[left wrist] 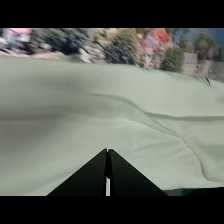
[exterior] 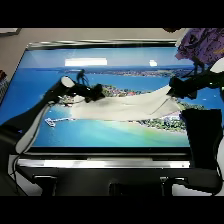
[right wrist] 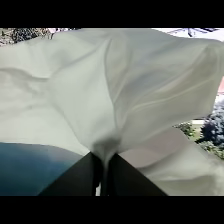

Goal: Fold the clothes and pants, and hang the long-sleeved shirts on hangers.

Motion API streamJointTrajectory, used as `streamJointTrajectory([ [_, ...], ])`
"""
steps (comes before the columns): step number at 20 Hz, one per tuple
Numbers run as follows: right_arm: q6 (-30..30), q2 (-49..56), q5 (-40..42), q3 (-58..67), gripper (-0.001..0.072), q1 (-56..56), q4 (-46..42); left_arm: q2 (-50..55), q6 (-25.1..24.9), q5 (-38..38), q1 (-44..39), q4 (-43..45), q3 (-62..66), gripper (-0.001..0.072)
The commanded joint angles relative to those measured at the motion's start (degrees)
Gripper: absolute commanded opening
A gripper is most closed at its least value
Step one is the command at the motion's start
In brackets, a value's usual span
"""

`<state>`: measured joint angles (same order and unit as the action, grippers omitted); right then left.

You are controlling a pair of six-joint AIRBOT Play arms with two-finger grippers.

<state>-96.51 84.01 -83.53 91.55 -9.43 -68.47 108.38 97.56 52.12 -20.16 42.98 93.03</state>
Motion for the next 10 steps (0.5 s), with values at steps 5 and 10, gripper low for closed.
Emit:
streamJointTrajectory([
  [5,-2.73,-3.89,-8.81,8.79,0.0028,0.04,-9.57,13.88,0.48,-7.87,-17.22,-20.44,11.50,0.0013],
  [10,-2.73,-3.89,-9.49,12.39,0.0028,0.04,-10.01,21.09,4.98,-10.82,-21.42,-22.27,21.84,0.0012],
])
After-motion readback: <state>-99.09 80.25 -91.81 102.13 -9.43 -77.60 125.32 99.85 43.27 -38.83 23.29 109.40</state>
